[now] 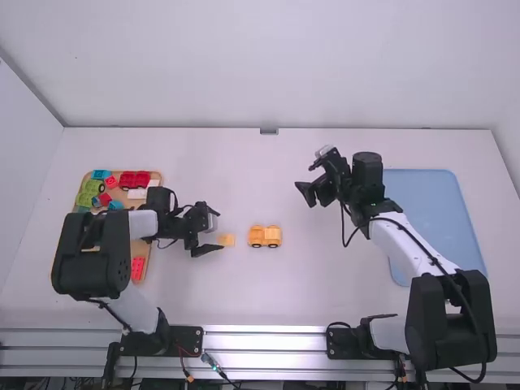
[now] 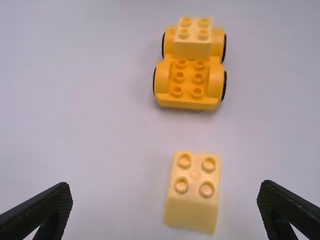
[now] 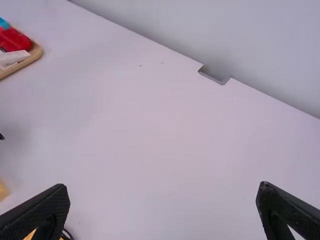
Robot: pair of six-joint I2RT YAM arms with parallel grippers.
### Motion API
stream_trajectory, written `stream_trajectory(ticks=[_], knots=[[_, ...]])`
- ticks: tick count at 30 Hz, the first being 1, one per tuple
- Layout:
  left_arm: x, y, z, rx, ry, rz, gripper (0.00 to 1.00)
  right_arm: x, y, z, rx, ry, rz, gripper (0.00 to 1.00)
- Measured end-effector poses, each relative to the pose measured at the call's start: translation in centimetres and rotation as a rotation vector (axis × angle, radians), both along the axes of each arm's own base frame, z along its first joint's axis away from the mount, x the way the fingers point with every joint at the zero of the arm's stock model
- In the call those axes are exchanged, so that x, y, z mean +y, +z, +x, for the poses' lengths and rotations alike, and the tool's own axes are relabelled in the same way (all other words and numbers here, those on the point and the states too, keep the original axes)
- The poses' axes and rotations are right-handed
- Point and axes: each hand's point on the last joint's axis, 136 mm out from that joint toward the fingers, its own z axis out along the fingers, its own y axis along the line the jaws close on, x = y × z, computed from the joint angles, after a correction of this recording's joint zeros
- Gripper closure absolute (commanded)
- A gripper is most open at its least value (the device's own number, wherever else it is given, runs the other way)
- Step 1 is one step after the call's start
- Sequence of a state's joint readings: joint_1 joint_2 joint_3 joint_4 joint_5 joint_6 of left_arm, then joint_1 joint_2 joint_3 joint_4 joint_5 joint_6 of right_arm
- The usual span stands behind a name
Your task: Assemble lego blocks to make yellow taxi
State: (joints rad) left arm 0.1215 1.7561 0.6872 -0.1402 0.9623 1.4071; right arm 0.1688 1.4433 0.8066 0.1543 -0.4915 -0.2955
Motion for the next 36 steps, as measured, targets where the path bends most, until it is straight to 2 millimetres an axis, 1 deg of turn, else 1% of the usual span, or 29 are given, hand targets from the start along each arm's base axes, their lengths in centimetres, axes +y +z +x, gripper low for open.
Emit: stream_trajectory(ticks=[3,4,6,12,14,15,16,17,18,22,24,25,27,28,30,34,35,36], knots=[[-0.3,-1.1,-0.3,0.046,-0.006,-0.013,0.01,0.9,0.1,-0.3,-0.009,0.027,-0.005,0.01],[-0.3,-1.1,-0.3,0.046,-0.006,-0.013,0.01,0.9,0.1,-0.3,-0.009,0.027,-0.005,0.01],[-0.8,-2.0,-0.3,0.066,-0.032,-0.014,0.01,1.8,0.0,-0.7,-0.023,0.065,-0.023,0.01],[-1.3,-3.0,-0.3,0.074,-0.064,-0.02,0.02,3.1,0.0,-1.3,-0.044,0.111,-0.046,0.01],[-1.3,-3.1,-0.3,0.071,-0.065,-0.018,0.16,3.1,-0.1,-1.3,-0.05,0.107,-0.058,0.01],[-1.3,-3.2,-0.3,0.069,-0.065,-0.015,0.19,3.0,-0.1,-1.2,-0.05,0.104,-0.06,0.01],[-1.3,-3.2,-0.1,0.055,-0.067,-0.009,0.32,2.9,-0.1,-1.1,-0.051,0.098,-0.063,0.01],[-1.3,-3.3,0.0,0.041,-0.068,-0.002,0.42,2.8,-0.1,-1.1,-0.051,0.094,-0.065,0.01],[-1.3,-3.4,0.1,0.028,-0.07,0.001,0.46,2.7,-0.1,-1.0,-0.052,0.09,-0.067,0.01],[-1.7,-3.9,-0.5,0.006,-0.087,0.012,0.48,2.5,-0.2,-0.9,-0.052,0.082,-0.07,0.01],[-2.0,-4.1,-0.8,0.013,-0.088,0.008,0.51,2.5,-0.2,-0.9,-0.052,0.081,-0.071,0.01],[-2.1,-4.1,-0.9,0.018,-0.083,0.003,0.59,2.5,-0.2,-0.9,-0.052,0.082,-0.07,0.01],[-2.1,-4.1,-0.8,0.017,-0.074,0.0,0.65,2.5,-0.2,-0.9,-0.054,0.083,-0.072,0.01],[-2.1,-4.1,-0.7,0.017,-0.069,-0.001,0.66,2.5,-0.2,-0.9,-0.055,0.083,-0.072,0.01],[-2.1,-4.1,-0.6,0.013,-0.066,-0.001,0.65,2.5,-0.2,-0.9,-0.053,0.082,-0.071,0.01],[-2.1,-4.2,-0.7,0.031,-0.058,0.0,0.65,2.5,-0.2,-0.9,-0.053,0.082,-0.07,0.01],[-2.1,-4.2,-0.7,0.034,-0.058,-0.001,0.67,2.5,-0.2,-0.9,-0.053,0.083,-0.072,0.01],[-2.1,-4.1,-0.7,0.042,-0.058,-0.001,0.73,2.5,-0.2,-0.9,-0.052,0.082,-0.071,0.01]])
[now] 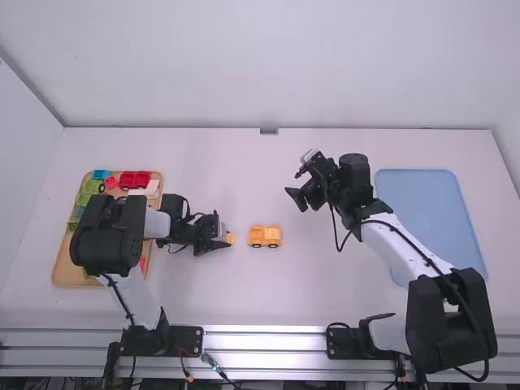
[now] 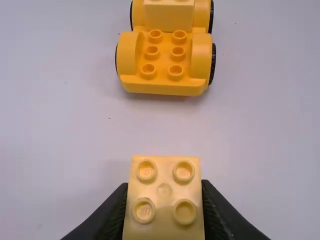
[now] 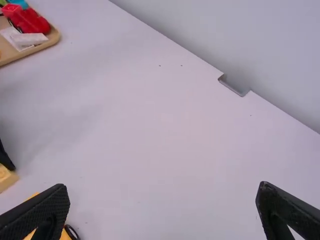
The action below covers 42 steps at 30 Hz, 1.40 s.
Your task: Assemble lego blocks to make yellow taxi
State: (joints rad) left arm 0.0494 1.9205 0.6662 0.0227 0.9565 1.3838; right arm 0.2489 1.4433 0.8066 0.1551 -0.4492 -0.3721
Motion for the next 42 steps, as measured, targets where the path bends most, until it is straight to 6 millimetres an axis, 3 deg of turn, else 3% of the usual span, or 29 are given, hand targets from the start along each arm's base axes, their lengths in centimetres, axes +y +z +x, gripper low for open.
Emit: stream_trajectory(ticks=[10,17,21,23,30,35,38,42], knots=[[0.0,0.6,0.6,0.029,0.002,-0.002,0.78,0.1,0.0,0.0,-0.001,0.003,-0.004,0.01],[-0.5,2.7,1.4,0.066,-0.01,-0.057,0.78,0.1,-1.5,-1.4,0.036,0.062,-0.057,0.01],[-1.2,4.3,1.8,0.032,-0.034,-0.062,0.77,1.2,-1.6,-2.2,0.004,0.176,-0.055,0.01],[-2.4,5.4,1.6,0.001,-0.074,-0.061,0.77,2.1,-3.7,-3.2,0.018,0.292,-0.052,0.01],[-4.8,6.3,1.1,-0.025,-0.137,-0.075,0.83,3.6,-9.8,-6.8,0.111,0.545,0.023,0.01],[-5.8,6.6,1.4,-0.021,-0.134,-0.086,0.81,4.9,-11.8,-9.5,0.083,0.698,0.034,0.01],[-7.1,6.8,1.6,-0.037,-0.149,-0.088,0.83,5.5,-12.1,-10.4,0.045,0.756,0.03,0.01],[-8.7,6.6,1.5,-0.034,-0.153,-0.063,0.89,6.0,-12.0,-10.2,-0.021,0.777,0.011,0.01]])
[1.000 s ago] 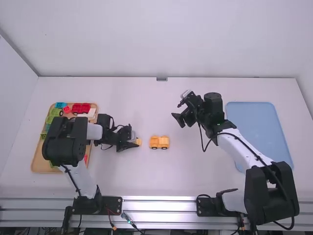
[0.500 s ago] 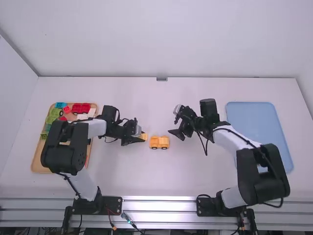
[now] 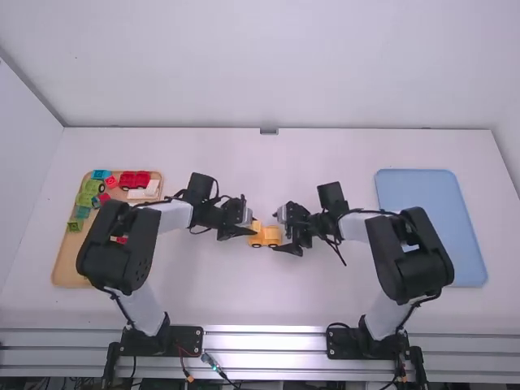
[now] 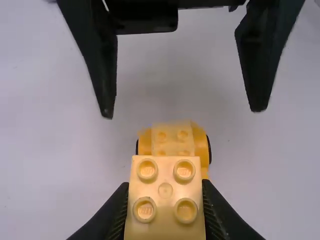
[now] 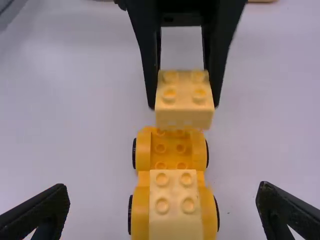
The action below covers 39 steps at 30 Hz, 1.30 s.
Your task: Assemble lego blocks to make yellow taxi
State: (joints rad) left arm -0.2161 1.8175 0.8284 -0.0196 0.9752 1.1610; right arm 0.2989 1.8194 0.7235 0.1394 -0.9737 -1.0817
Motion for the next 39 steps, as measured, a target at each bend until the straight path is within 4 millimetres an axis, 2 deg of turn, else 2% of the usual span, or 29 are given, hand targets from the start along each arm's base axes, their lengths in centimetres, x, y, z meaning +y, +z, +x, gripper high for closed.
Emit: stream_trajectory(ticks=[3,12,30,32,35,39], knots=[[-0.6,-0.5,-0.5,0.024,0.001,0.028,0.96,0.2,-0.2,0.7,-0.055,-0.023,-0.007,0.01],[-0.1,-1.1,-0.8,0.08,0.034,0.052,0.92,-0.2,-3.6,0.5,-0.031,-0.062,0.005,0.01],[-0.1,-2.4,-1.0,0.017,0.052,0.062,0.91,0.7,-5.0,1.5,0.068,-0.06,0.051,0.0],[-0.1,-2.2,-0.7,0.013,0.058,0.057,0.91,0.7,-5.0,1.4,0.072,-0.059,0.052,0.05],[-0.1,-2.2,-0.7,0.019,0.064,0.056,0.91,0.7,-5.0,1.4,0.072,-0.059,0.051,0.18],[-0.1,-2.2,-0.7,0.022,0.066,0.055,0.92,1.0,-5.2,1.2,0.07,-0.053,0.042,0.17]])
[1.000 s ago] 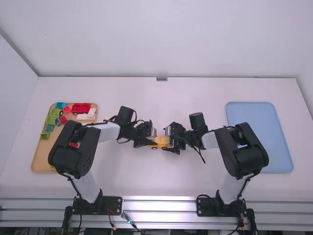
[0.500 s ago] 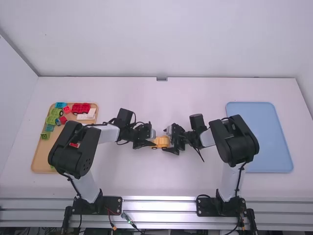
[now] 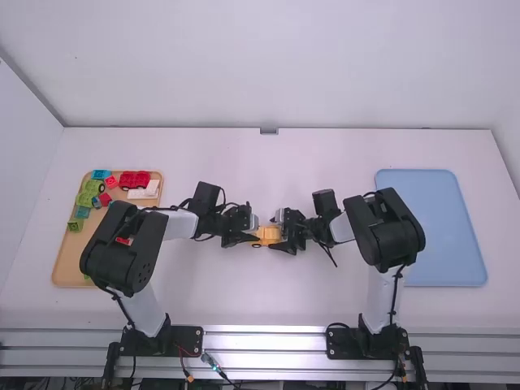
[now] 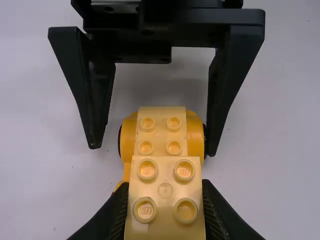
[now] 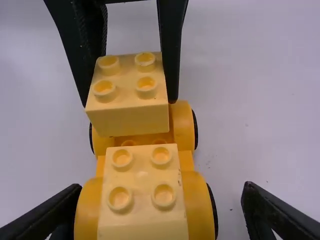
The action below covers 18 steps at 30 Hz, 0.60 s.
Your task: Assemble lego blocks to make yellow taxi
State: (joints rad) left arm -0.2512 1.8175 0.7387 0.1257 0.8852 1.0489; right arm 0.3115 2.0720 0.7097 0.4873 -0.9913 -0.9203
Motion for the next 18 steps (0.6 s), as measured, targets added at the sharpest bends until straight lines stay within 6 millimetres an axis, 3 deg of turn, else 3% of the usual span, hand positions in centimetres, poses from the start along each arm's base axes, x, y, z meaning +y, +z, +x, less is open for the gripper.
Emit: stream_trajectory(ticks=[4,13,18], knots=[[-0.04,0.05,0.2,-0.007,0.004,-0.004,0.91,0.68,-0.41,-0.42,-0.007,0.011,-0.027,0.19],[0.0,-0.74,-0.08,0.019,0.003,0.003,0.91,0.89,-0.69,-0.48,-0.012,0.01,-0.046,0.44],[-0.05,-0.73,-0.11,0.019,0.001,0.003,0.9,0.89,-0.7,-0.47,-0.012,0.009,-0.046,0.46]])
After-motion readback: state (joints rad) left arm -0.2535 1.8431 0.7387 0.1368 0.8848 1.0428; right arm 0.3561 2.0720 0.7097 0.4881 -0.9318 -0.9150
